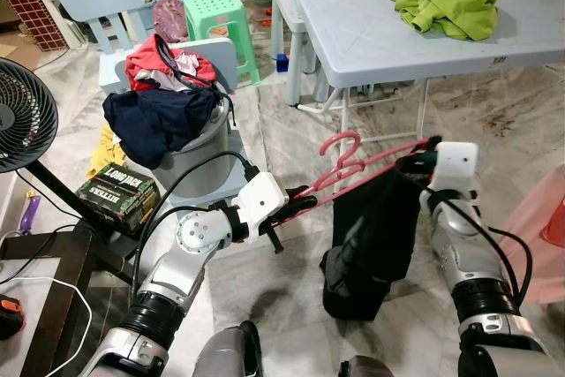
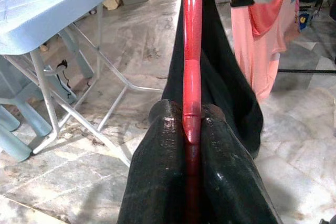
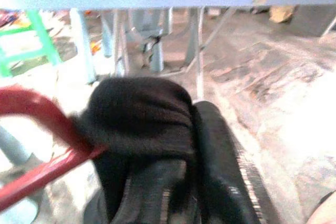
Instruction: Hang hanger
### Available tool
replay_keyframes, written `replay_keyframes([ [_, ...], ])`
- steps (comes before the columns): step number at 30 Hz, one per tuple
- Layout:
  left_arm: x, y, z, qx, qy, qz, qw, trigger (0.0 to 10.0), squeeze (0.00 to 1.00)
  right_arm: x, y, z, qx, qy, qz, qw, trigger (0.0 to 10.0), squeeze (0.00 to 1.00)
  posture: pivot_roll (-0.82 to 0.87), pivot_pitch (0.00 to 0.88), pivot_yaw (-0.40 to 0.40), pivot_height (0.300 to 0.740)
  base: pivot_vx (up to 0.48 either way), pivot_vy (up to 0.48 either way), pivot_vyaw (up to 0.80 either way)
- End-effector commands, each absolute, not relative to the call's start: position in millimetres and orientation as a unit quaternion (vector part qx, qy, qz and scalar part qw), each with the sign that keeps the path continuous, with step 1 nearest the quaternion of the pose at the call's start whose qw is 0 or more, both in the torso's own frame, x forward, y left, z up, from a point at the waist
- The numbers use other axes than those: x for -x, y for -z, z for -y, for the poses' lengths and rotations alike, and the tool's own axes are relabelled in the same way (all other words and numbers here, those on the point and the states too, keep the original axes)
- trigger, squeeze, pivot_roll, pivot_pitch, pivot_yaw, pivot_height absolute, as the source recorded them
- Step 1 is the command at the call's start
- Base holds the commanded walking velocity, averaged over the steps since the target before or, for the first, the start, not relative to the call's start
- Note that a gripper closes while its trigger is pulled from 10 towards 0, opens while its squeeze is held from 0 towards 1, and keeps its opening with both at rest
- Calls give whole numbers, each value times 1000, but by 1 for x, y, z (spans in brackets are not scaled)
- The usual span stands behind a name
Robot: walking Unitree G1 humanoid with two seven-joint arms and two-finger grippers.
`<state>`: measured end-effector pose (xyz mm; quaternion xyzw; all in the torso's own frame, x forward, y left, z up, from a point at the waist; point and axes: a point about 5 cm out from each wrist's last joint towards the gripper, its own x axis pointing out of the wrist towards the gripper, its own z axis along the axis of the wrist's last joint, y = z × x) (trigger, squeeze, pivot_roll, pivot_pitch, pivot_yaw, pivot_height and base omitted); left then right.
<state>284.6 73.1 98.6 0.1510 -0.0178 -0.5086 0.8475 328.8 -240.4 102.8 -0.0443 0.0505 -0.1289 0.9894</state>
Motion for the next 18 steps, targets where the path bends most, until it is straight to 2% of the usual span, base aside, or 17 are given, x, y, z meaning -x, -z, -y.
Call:
replay_keyframes([
  [1, -286, -107, -73, -156, 505, 44, 848, 0, 0, -334, -128, 252, 40, 166, 3, 985, 0, 0, -61, 60, 45, 740, 0, 0, 0],
  [10, -281, -101, -77, -161, 502, 36, 849, 0, 0, -335, -137, 259, 49, 187, 30, 981, 0, 0, -56, 61, 39, 740, 0, 0, 0],
  [14, -269, -93, -90, -174, 506, 19, 845, 0, 0, -341, -160, 268, 90, 199, 70, 973, 0, 0, -57, 63, 47, 740, 0, 0, 0],
  [18, -260, -84, -104, -165, 473, -6, 865, 0, 0, -342, -169, 270, 116, 197, 86, 970, 0, 0, -52, 62, 51, 740, 0, 0, 0],
])
